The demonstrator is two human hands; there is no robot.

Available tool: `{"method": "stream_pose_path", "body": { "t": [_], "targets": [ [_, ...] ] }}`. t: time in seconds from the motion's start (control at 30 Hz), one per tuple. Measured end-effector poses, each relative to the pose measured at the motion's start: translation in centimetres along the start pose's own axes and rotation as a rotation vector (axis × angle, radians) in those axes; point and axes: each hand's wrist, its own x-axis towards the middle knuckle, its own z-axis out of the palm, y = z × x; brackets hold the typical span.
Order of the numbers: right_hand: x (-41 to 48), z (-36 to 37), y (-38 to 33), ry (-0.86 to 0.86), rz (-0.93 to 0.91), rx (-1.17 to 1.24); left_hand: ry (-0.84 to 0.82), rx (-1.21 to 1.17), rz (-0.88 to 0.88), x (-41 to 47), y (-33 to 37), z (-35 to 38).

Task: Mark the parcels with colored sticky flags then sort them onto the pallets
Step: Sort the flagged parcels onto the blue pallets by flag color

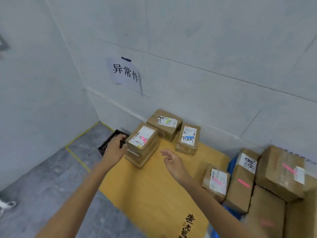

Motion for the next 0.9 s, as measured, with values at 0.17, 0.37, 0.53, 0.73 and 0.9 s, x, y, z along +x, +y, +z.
{"method": "stream_pose_path", "body": {
  "t": [0.17,0.37,0.53,0.73,0.9],
  "targets": [
    [5.8,5.4,-2.2,-0.084,0.120,0.073,-0.158,-0.081,-0.090,6.0,-2.7,1.7],
    [8.4,8.9,-2.0,-0.114,0.185,0.193,-0.192,-0.193,-0.029,6.9,-3.4,3.7],
    [7.0,7.7,-1.2,0.032,0.208,0.326,-0.071,-0.136,0.011,6.3,-1.8,4.8],
    [2.0,1.2,-0.3,0.260,0.154,0.337,-0.156,-0.349,0.019,3.5,5.6,7.9],
    [-3.7,-6.3,1.4,0.461,0.077,0.255,-0.297,-0.482,0.045,0.2,13.3,11.6]
  ]
}}
